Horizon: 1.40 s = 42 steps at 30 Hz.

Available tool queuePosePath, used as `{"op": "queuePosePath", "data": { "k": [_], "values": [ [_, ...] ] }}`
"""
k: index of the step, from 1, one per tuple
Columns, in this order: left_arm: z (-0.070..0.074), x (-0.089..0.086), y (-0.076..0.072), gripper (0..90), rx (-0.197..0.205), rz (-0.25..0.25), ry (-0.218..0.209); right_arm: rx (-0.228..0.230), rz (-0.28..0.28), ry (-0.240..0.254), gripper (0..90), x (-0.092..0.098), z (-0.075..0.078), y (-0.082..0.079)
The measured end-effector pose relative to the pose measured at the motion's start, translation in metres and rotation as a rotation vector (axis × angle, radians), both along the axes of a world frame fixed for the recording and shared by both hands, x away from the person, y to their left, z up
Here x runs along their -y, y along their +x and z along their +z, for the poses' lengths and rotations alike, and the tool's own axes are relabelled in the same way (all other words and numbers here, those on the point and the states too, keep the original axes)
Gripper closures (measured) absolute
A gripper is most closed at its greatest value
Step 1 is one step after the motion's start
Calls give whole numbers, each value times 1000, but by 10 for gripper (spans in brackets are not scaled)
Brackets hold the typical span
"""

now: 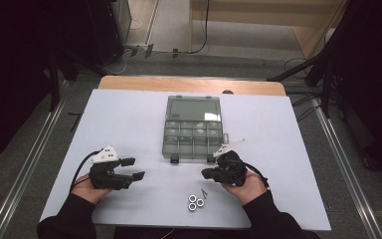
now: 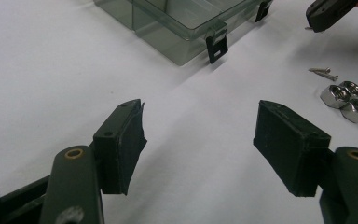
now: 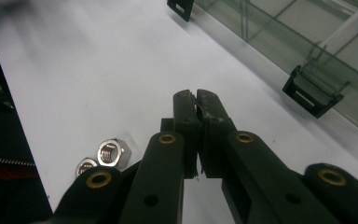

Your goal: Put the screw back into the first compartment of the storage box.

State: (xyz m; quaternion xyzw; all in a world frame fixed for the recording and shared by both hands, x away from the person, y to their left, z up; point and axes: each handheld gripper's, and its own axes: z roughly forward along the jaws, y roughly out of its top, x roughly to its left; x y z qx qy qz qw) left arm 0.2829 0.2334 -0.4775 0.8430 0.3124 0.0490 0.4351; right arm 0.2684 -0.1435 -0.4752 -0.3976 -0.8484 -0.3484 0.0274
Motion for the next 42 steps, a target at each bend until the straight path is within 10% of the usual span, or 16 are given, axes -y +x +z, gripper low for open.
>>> {"op": "queuePosePath", "data": {
  "k": [42],
  "values": [
    [-1,0,1,328,-2,-3,4,53,-6,65,888,-37,32,58]
  ]
}}
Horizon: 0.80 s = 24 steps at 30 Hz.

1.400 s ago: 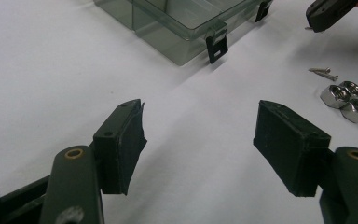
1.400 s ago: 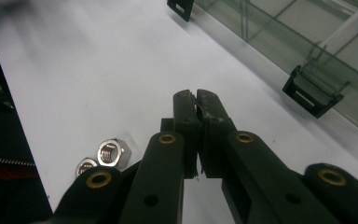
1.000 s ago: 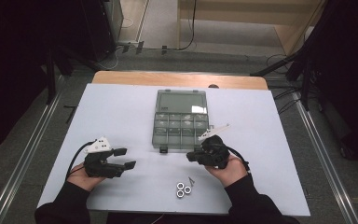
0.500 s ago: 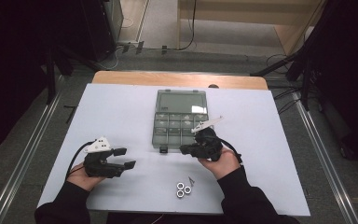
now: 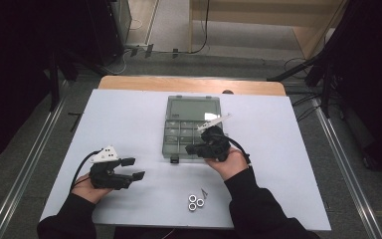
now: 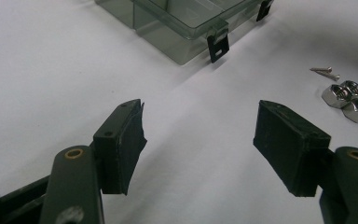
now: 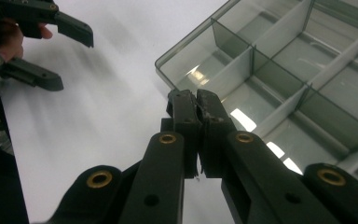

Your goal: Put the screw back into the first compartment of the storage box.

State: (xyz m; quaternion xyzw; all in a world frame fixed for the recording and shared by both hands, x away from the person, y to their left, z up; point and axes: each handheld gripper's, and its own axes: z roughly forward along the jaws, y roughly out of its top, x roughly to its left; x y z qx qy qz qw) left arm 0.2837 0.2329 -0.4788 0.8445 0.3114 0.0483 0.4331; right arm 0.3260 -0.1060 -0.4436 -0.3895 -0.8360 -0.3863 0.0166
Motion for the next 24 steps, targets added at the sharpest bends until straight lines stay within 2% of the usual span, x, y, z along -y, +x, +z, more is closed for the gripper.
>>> {"op": "queuePosePath", "data": {
  "k": [8,17,24],
  "values": [
    [0,-2,1,327,-6,0,-6,6,-5,-14,888,-10,3,16],
    [0,-1,1,328,-8,-6,-3,3,-10,-1,886,-19,7,35],
    [0,-1,2,327,-7,-3,-5,-5,-22,-34,886,-31,7,57]
  ]
}}
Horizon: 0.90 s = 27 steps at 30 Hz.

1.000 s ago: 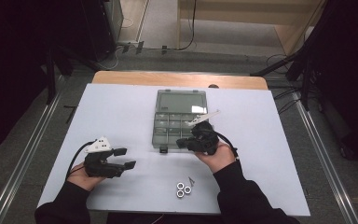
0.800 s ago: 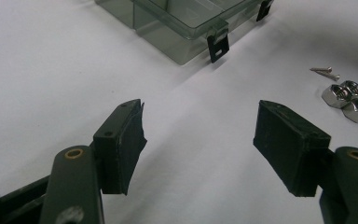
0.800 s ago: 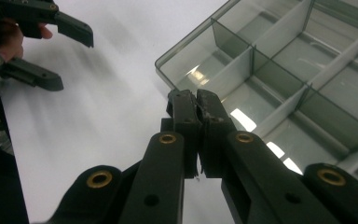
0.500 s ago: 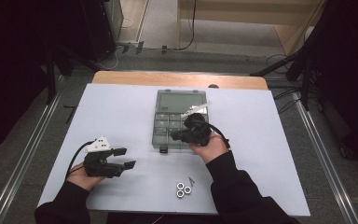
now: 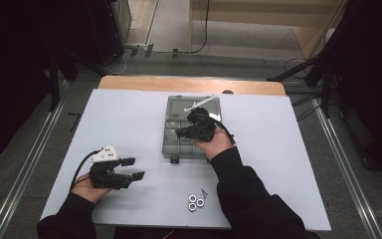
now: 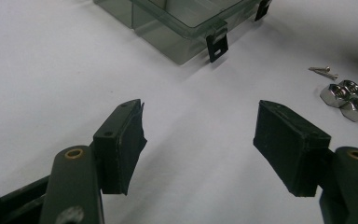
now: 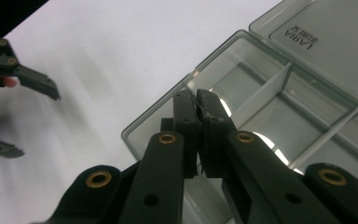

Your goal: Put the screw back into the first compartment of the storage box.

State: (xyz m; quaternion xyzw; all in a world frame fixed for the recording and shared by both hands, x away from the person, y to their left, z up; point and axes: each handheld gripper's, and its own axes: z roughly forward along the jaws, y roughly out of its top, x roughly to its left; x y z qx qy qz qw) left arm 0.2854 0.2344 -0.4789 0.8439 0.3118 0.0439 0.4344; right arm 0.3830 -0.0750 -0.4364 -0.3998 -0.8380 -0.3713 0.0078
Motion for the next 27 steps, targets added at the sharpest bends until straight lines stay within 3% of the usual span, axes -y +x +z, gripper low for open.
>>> {"op": "queuePosePath", "data": {
  "k": [11,17,18,19,21,22,24,27],
  "values": [
    [0,1,-1,327,1,-7,0,-17,-13,-50,882,-21,-9,23],
    [0,1,0,327,-1,-10,6,-27,-21,-52,879,-28,-15,31],
    [-1,1,0,327,-1,-11,3,-26,-24,-47,796,-29,-17,33],
    [-1,1,0,327,-1,-10,3,-26,-24,-47,796,-29,-17,33],
    [-1,1,0,328,-2,-11,4,-18,-18,-44,709,-29,-18,32],
    [-1,1,0,328,-3,-10,3,9,-5,-54,670,-28,-18,30],
    [-1,0,0,328,-4,-8,2,20,0,-55,645,-27,-17,29],
    [-1,0,0,327,-3,-4,-1,15,15,-11,531,-22,-11,26]
  ]
}}
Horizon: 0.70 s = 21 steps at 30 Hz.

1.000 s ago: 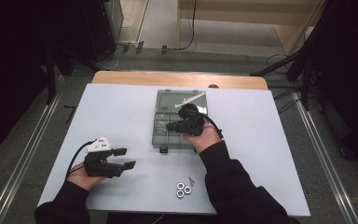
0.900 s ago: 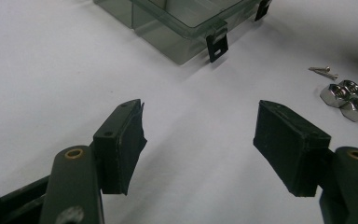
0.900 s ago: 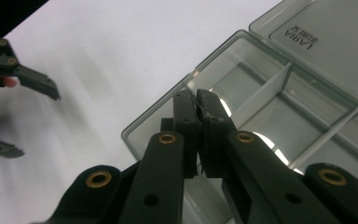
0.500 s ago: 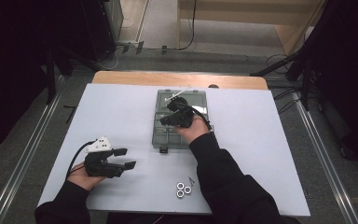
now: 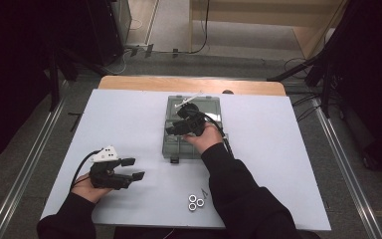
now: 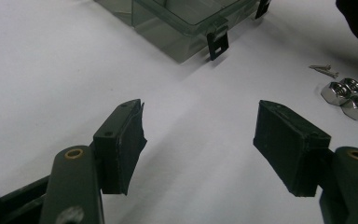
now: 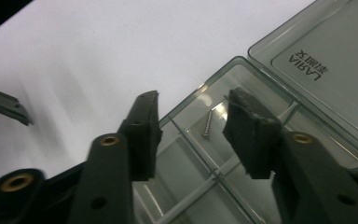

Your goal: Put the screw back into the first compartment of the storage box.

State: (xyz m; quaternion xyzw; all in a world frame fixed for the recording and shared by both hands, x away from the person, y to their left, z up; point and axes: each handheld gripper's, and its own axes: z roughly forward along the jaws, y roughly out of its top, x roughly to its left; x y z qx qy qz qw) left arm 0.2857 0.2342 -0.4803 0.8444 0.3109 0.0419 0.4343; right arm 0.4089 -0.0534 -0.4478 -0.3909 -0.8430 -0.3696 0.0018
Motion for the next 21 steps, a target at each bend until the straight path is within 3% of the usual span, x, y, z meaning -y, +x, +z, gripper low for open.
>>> {"op": "queuePosePath", "data": {
  "k": [2,3,5,10,14,21],
  "values": [
    [0,0,0,328,0,-5,2,5,4,3,511,1,2,-2],
    [0,0,-1,328,0,-5,3,36,24,12,497,3,6,-7],
    [0,1,0,328,-1,-6,5,54,30,21,478,6,8,-11],
    [0,0,0,328,-3,-4,4,63,50,36,394,14,6,-18],
    [-1,0,0,328,-3,-1,5,39,49,41,399,21,2,-25],
    [-1,0,0,328,-5,3,9,58,57,59,391,32,3,-40]
  ]
}}
